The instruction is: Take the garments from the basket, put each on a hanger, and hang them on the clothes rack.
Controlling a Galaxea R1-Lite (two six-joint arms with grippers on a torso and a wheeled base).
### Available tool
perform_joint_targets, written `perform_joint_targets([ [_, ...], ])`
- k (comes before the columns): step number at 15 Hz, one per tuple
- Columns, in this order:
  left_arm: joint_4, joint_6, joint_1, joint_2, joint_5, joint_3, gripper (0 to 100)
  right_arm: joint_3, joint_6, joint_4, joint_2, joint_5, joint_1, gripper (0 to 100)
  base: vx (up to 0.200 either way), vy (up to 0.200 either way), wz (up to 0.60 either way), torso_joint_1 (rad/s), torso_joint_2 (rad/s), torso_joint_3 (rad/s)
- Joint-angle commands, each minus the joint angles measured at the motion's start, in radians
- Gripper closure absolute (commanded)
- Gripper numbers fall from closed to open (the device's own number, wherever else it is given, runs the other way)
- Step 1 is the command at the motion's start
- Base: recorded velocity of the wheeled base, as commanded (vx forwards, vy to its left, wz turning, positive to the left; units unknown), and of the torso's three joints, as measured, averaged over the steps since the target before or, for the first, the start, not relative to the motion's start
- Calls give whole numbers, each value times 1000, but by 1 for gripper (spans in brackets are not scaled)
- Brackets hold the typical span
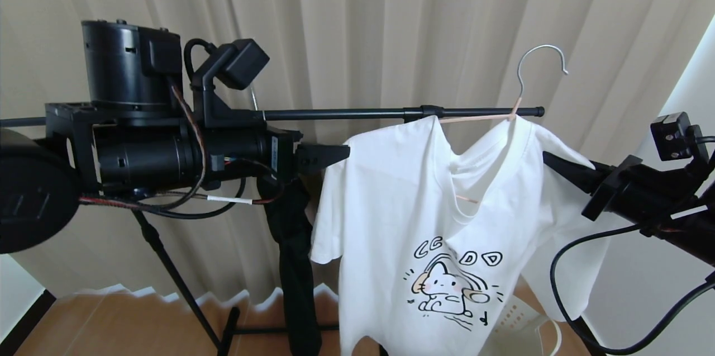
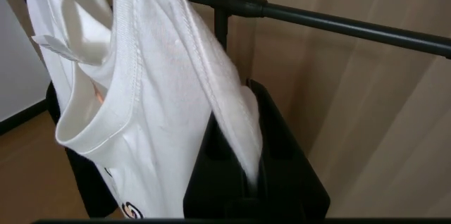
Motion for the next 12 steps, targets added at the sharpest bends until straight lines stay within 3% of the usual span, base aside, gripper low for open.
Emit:
perform_joint_targets([
  [1, 91, 20, -6, 43, -73, -138, 0, 10, 0, 1, 8, 34, 4, 100, 0, 0, 0, 0, 0, 0],
  [4, 229, 103, -8, 100, -183, -236, 0, 36, 0, -12, 5, 37, 34, 100, 0, 0, 0, 0, 0, 0],
  [6, 313, 177, -8, 135, -205, -296, 0, 62, 0, -67, 13, 40, 60, 100, 0, 0, 0, 0, 0, 0],
  [8, 390, 248, -15, 172, -295, -361, 0, 88, -3, -107, 17, 40, 83, 100, 0, 0, 0, 0, 0, 0],
  [12, 417, 312, -52, 247, -326, -433, 0, 107, -5, -110, 13, 40, 111, 100, 0, 0, 0, 0, 0, 0],
])
